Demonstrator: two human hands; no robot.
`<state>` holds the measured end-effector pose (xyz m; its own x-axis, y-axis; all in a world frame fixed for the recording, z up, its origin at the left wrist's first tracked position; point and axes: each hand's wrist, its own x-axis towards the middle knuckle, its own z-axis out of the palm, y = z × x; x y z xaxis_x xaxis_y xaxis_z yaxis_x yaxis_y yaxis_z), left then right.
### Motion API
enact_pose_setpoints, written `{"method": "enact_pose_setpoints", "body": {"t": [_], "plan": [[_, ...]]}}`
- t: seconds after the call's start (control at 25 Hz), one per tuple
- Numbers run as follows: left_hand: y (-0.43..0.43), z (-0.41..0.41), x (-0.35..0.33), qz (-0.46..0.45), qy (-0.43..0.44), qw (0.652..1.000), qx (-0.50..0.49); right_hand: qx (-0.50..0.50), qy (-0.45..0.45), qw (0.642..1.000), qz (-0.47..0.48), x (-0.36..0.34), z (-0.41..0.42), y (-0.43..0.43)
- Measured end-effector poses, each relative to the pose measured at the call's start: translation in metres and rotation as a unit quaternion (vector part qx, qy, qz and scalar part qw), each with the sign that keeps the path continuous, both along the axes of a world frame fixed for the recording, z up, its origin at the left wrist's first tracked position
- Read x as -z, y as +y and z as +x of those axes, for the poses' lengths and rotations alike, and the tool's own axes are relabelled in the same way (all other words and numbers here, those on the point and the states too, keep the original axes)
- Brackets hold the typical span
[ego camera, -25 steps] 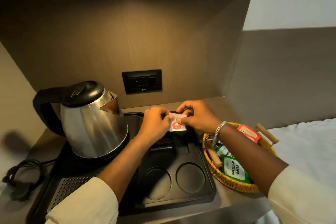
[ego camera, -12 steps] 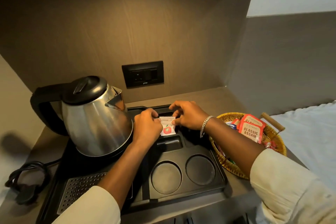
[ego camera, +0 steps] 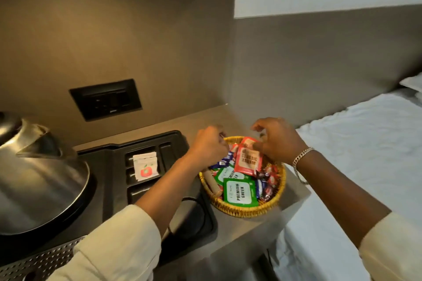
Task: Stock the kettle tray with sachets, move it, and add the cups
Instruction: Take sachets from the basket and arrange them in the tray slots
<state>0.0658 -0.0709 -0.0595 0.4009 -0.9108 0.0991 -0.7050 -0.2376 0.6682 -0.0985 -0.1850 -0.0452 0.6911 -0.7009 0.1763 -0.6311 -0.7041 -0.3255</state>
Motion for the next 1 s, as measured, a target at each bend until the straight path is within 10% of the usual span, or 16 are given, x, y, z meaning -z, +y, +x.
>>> {"method": "enact_pose_setpoints", "body": {"t": [0.4, 0.68, 1.0], "plan": [[-0.048, -0.043, 0.009, 0.114, 0.042, 0.99, 0.068, -0.093, 0.099, 0.988, -0.071, 0.034, -0.028, -0.022], [-0.031, -0.04, 0.013, -0.011, 0.13, 0.991, 0.029, -0.072, -0.009, 0.995, -0.063, 0.042, -0.034, -0.016], [0.015, 0.002, -0.01, -0.271, 0.415, 0.858, -0.134, -0.071, -0.342, 0.872, 0.344, 0.015, 0.038, 0.033]]}}
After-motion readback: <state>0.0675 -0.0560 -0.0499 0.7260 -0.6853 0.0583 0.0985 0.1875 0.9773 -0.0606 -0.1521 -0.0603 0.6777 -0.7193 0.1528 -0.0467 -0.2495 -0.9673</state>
